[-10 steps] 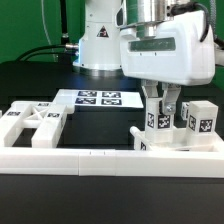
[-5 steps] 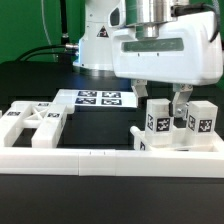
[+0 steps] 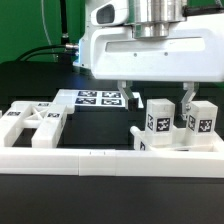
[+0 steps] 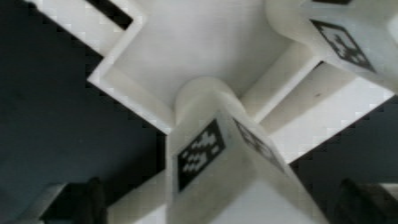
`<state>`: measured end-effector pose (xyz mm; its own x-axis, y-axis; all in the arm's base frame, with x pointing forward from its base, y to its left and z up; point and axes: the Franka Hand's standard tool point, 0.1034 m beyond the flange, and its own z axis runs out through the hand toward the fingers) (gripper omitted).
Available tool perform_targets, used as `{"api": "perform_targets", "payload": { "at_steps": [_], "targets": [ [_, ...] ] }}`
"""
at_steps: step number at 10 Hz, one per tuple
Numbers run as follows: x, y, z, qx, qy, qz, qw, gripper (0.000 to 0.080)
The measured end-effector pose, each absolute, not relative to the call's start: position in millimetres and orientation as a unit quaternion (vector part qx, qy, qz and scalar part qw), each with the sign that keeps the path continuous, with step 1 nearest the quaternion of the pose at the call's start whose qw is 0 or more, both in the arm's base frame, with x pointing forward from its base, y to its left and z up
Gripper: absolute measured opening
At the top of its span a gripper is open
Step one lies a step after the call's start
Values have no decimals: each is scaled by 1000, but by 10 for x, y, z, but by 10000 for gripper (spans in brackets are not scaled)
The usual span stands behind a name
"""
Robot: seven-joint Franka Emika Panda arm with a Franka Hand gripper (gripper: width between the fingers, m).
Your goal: Assemble chair
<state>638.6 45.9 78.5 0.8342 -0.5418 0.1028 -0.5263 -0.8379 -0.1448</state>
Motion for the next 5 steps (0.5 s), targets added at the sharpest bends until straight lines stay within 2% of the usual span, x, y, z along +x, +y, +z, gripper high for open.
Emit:
{"api": "perform_targets", "payload": {
  "at_steps": [5],
  "targets": [
    [6441,471,783,-996,34,-82,21,648]
  ]
}}
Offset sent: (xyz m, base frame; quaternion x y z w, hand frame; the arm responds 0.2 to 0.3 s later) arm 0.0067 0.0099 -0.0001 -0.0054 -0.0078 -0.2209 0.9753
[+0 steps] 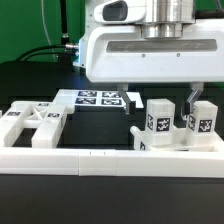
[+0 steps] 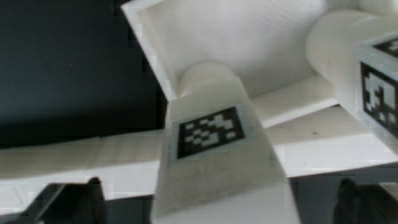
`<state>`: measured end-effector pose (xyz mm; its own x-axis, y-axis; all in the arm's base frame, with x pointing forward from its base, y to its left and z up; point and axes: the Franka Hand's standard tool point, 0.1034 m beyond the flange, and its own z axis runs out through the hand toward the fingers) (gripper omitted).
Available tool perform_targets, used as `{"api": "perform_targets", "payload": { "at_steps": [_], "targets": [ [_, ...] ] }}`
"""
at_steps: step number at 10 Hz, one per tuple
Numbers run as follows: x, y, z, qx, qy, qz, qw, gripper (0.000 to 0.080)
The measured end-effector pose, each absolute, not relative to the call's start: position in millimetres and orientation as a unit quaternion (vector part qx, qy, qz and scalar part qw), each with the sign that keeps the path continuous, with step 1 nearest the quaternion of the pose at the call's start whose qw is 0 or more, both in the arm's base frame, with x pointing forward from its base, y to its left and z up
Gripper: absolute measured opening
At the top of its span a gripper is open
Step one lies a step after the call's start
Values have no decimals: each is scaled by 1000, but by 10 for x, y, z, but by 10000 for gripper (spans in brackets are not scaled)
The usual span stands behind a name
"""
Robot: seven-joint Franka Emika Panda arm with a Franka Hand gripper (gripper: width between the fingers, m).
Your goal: Assemble chair
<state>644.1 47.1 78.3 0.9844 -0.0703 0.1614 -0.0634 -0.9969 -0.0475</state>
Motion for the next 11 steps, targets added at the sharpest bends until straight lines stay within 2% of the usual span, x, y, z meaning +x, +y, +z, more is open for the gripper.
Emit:
{"api": "perform_targets", "payload": {
  "at_steps": [4,6,7,11],
  "targets": [
    [6480,486,818,-994,-74,-85,1,648],
    [6478,483,816,-994,-72,-85,1,384],
    [6478,483,816,-994,-72,-85,1,288],
    [6478,488,816,-996,7,-85,9,288]
  ]
}}
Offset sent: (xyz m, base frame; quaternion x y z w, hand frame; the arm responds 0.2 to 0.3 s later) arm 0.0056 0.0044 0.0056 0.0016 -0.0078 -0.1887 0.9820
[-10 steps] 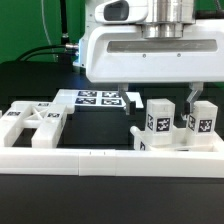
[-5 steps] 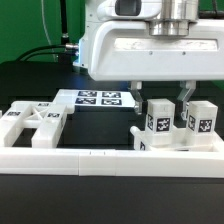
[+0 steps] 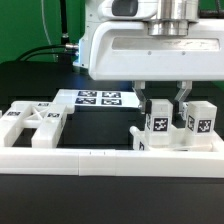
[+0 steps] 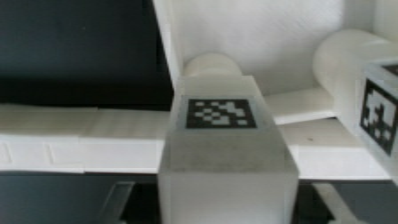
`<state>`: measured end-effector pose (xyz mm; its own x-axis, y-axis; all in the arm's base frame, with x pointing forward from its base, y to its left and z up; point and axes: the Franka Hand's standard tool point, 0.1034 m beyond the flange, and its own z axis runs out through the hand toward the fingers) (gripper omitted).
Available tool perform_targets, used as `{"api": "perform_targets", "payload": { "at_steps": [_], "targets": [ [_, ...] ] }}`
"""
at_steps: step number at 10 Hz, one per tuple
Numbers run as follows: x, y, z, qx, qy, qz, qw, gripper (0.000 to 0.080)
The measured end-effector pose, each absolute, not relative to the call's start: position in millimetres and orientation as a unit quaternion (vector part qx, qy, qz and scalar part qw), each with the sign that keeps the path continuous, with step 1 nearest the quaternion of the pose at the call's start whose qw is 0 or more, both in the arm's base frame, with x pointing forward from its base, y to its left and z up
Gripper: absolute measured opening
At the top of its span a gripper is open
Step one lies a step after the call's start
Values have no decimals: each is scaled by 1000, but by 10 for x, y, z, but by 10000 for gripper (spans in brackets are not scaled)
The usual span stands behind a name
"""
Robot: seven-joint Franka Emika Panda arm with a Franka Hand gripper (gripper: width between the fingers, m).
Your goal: Assemble chair
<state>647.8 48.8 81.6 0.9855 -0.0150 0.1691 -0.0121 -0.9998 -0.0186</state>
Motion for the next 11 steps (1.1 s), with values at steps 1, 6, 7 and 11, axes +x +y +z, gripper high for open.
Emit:
{"api": "perform_targets", "payload": {
  "at_steps": [1,6,7,11],
  "targets": [
    [6477,495,816,-994,62,-85,16,288],
    [6423,474,801,-916,389,-85,48,288],
    [6409,473,801,-883,458,-84,53,288],
    [6396,446,795,-828,555,-54,56,288]
  ]
}}
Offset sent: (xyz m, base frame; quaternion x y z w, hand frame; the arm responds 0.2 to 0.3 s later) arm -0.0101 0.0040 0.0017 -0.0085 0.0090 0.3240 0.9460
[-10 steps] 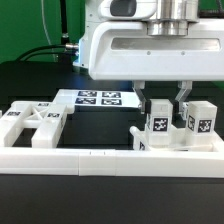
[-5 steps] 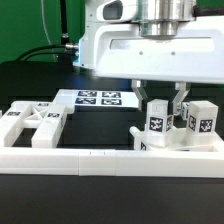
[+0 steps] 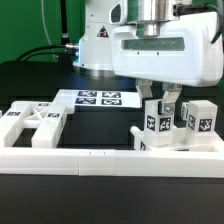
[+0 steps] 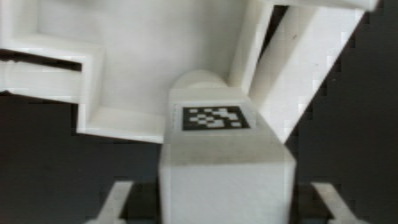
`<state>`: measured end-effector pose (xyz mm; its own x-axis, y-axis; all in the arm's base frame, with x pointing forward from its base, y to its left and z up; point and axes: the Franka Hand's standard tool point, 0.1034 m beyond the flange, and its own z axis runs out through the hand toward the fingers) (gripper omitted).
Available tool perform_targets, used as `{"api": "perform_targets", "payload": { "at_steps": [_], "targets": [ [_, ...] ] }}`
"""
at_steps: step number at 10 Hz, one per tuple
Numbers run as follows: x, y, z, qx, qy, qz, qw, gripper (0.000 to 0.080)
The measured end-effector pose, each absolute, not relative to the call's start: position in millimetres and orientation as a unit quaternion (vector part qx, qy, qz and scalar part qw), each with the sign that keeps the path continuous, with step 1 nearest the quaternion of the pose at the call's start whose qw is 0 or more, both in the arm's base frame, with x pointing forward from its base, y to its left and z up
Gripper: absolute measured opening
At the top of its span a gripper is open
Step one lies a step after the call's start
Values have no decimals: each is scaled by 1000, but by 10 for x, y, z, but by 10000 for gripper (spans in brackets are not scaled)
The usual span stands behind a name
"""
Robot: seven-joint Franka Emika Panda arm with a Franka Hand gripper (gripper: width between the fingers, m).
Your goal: Assemble chair
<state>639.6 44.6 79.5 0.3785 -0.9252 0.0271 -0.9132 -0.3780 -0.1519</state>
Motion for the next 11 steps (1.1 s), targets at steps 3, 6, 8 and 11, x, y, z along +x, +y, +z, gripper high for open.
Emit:
{"api": "perform_targets", "payload": {
  "at_steps": [3,6,8,11],
  "targets": [
    [6396,447,794,-841,535,-55,54,481],
    [6402,463,798,-901,428,-63,46,641],
    [6410,466,796,-940,333,-68,37,647],
    [6410,453,796,-969,235,-71,29,649]
  ]
}}
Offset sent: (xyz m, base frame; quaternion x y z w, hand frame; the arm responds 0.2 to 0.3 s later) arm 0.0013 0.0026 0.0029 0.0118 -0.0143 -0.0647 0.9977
